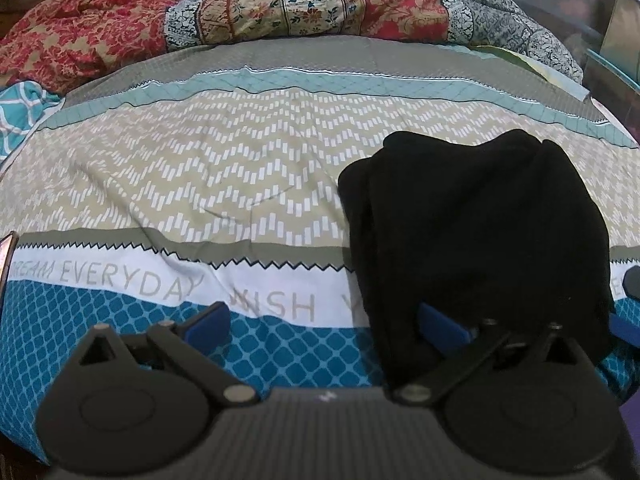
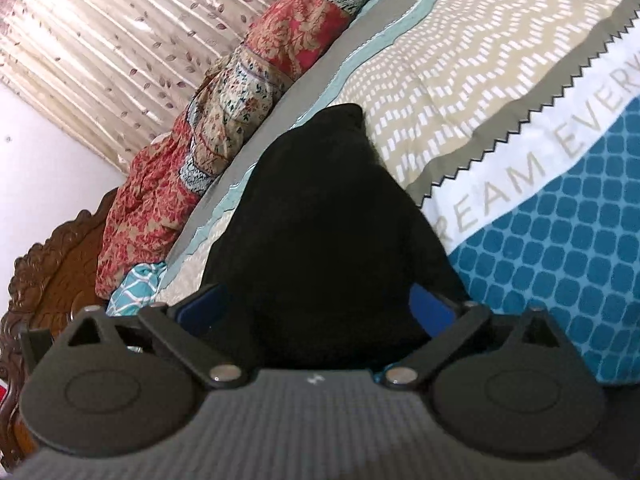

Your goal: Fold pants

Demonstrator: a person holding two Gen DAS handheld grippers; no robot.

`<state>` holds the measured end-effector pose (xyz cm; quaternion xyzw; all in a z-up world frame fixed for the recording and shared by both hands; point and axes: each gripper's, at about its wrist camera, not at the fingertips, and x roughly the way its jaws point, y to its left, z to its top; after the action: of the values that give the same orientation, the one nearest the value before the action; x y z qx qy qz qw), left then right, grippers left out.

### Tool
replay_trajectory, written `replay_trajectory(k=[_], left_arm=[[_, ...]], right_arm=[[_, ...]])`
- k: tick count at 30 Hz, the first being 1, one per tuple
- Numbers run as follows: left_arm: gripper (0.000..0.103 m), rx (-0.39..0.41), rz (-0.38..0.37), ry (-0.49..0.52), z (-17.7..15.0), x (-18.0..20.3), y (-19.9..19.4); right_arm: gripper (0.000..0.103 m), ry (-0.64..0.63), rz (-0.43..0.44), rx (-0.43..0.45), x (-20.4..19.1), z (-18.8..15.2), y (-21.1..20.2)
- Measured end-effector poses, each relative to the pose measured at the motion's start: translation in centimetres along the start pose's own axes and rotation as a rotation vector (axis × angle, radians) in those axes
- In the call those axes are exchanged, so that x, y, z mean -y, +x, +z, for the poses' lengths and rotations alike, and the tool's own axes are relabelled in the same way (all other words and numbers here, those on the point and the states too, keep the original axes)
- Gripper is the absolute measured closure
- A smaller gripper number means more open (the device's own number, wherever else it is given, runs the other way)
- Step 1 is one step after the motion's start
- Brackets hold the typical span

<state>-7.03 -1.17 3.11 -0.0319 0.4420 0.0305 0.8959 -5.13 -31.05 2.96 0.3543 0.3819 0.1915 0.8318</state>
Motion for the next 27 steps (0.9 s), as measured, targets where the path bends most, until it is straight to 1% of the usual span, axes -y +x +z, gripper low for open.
replay_trajectory(k=[7, 15, 20, 23, 25, 26, 27], left_arm=[[0.000, -0.005, 0.007, -0.005, -0.2, -0.1, -0.1], [0.000, -0.021, 0.011, -0.003, -0.3, -0.2, 0.0], [0.000, -0.036, -0.005, -0.026, -0.5, -0.7, 0.2], [0.000, -0.070, -0.060, -0.106, -0.8, -2.0, 0.8], [0.000, -0.107, -0.138, -0.212, -1.1, -3.7, 1.5], [0.000, -0.110, -0.168, -0.239, -1.2, -4.4, 1.7], [0.000, -0.110, -0.184, -0.237, -1.3, -4.6, 1.7]], right_arm=[[0.000, -0.041, -0.018, 0.002, -0.4, -0.3, 0.3], [0.000, -0.036, -0.017, 0.004, -0.4, -0.4, 0.4], [0.000, -0.030, -0.012, 0.008, -0.4, -0.5, 0.3], [0.000, -0.026, -0.009, 0.011, -0.4, -0.6, 0.2], [0.000, -0.025, -0.007, 0.011, -0.3, -0.6, 0.2], [0.000, -0.025, -0.007, 0.011, -0.3, -0.6, 0.2], [0.000, -0.024, -0.008, 0.011, -0.3, -0.6, 0.2]])
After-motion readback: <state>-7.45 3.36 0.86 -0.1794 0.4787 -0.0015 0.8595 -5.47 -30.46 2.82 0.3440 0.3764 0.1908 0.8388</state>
